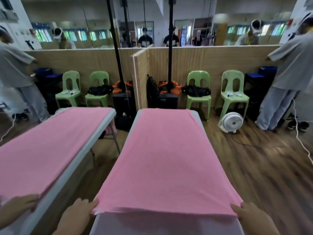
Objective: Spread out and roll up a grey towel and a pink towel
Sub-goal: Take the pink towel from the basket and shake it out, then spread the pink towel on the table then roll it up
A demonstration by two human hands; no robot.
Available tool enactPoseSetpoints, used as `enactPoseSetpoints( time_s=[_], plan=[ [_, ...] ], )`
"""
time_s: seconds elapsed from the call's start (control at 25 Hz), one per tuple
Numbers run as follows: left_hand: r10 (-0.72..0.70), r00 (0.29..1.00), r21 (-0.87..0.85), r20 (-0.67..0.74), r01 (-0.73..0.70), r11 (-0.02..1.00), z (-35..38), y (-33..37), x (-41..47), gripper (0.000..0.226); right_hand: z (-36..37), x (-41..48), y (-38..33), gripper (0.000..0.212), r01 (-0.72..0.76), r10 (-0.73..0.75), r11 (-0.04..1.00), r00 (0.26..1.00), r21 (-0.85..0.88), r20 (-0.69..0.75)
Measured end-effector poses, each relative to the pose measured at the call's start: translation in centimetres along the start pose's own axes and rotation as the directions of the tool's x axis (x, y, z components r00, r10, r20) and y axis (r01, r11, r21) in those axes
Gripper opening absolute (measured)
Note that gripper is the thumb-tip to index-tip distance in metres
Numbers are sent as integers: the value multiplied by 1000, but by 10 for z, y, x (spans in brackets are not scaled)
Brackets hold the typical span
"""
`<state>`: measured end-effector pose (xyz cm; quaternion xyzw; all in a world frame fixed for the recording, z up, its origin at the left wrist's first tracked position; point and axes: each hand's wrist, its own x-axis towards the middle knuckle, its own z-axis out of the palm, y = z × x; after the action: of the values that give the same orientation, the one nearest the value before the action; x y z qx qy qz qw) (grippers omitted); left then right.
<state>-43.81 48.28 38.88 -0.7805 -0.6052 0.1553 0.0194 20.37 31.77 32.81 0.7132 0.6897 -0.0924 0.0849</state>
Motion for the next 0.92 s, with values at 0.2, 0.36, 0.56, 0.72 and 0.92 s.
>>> enactPoseSetpoints(
  time_s=[0.2, 0.36, 0.56, 0.72, 0.92],
  plan=[
    [-58, 996, -119, 63, 65, 991, 25, 18, -105, 56, 23, -93, -44, 52, -8, 6, 1000, 996, 25, 92],
    [-71, 992, 15, 106, 70, 997, 49, 16, -171, 61, 27, -168, -71, 45, 31, -27, 999, 995, -41, 94],
    [-125, 989, 44, 85, 121, 992, 84, 3, -222, 56, 46, -233, -91, 37, 7, -7, 1000, 1000, -3, 10],
    [-119, 990, -62, 70, 124, 990, 102, 2, -238, 55, 53, -261, -120, 35, 36, -27, 998, 987, 60, -157],
    [-82, 996, -176, -22, 77, 981, 134, -13, -255, 56, 55, -285, -145, 34, -93, 102, 990, 990, 102, -93]
  ],
)
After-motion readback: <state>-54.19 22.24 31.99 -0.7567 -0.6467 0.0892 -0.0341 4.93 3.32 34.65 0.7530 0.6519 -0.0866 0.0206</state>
